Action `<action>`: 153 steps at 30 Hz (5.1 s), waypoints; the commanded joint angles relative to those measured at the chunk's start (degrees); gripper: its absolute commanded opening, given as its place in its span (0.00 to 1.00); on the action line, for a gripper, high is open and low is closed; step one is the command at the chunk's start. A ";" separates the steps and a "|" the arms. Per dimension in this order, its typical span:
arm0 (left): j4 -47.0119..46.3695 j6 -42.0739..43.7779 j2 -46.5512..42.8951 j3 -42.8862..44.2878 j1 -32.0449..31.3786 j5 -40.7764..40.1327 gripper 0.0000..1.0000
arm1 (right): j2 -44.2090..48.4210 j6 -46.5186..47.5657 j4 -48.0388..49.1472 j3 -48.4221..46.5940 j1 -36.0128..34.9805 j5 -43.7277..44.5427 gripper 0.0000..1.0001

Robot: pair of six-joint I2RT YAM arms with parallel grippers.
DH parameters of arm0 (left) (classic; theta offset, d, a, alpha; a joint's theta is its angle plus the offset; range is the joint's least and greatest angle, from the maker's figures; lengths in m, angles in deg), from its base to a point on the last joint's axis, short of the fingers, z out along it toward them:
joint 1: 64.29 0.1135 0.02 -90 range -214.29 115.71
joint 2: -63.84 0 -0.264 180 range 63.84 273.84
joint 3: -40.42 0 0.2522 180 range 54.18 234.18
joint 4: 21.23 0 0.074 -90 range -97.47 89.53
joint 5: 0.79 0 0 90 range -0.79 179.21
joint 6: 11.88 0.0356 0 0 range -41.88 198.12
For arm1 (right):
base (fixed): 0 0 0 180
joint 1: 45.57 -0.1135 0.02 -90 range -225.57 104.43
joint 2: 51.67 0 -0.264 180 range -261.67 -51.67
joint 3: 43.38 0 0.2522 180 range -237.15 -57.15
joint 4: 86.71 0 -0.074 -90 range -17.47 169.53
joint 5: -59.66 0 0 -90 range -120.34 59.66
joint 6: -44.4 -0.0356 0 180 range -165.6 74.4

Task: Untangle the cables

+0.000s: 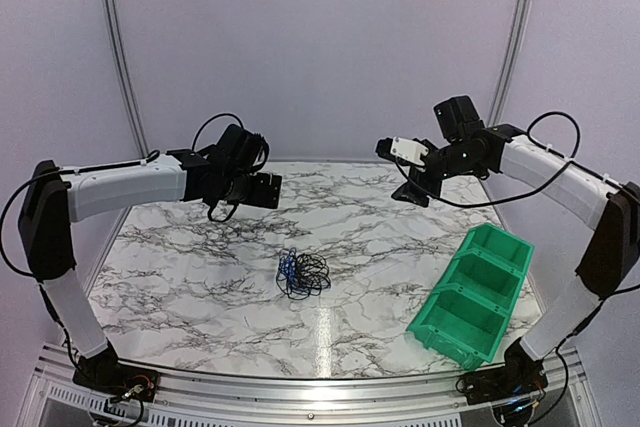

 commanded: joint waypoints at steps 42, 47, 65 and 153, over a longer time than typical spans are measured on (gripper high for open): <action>-7.60 -16.05 5.62 -10.69 0.21 34.85 0.06 | -10.17 -15.22 11.91 2.61 -9.00 -27.63 0.58; -8.41 -12.82 2.45 -10.45 0.00 35.31 0.00 | -12.59 -15.83 12.05 0.72 -12.16 -26.48 0.59; -13.75 -4.59 -17.72 -13.14 -1.04 37.82 0.00 | -20.94 -36.00 33.57 -0.80 -12.99 -33.58 0.85; -6.64 10.70 -30.35 -10.99 -1.06 29.14 0.00 | -19.91 -12.07 9.14 -34.19 -21.34 -13.96 0.55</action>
